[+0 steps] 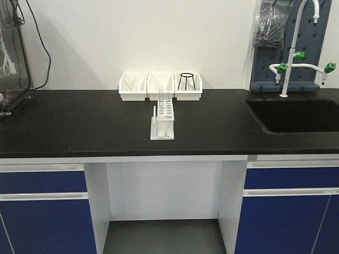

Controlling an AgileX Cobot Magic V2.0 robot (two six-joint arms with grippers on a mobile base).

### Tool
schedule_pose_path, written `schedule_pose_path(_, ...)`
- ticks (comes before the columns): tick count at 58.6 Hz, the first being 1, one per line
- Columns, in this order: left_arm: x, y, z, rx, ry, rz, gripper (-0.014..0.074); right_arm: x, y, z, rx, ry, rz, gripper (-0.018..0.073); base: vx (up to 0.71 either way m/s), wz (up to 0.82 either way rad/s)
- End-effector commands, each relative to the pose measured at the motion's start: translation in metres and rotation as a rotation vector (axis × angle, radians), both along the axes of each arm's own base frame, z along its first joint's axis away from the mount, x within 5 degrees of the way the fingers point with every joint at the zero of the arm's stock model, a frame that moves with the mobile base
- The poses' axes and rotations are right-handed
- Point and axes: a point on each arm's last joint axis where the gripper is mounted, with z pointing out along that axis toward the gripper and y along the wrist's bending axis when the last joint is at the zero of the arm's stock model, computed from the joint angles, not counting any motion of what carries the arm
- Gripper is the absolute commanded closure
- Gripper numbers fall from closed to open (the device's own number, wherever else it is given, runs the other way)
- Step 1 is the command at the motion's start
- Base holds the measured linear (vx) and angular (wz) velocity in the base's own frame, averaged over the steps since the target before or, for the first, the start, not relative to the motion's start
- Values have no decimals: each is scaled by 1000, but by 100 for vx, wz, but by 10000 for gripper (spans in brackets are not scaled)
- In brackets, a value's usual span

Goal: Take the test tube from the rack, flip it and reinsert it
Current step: 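Drive the base forward toward the white test-tube rack on the bench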

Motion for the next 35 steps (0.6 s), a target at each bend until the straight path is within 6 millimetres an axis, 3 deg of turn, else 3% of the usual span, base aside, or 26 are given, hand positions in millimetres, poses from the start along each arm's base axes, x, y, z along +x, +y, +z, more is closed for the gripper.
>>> schedule_pose_path(1, 0, -1, 9, -22, -90, -14, 602, 0, 1, 7, -14, -85, 12, 570, 0, 0)
schedule_pose_path(35, 0, -1, 9, -22, -90, -14, 602, 0, 1, 7, -14, -85, 12, 570, 6, 0)
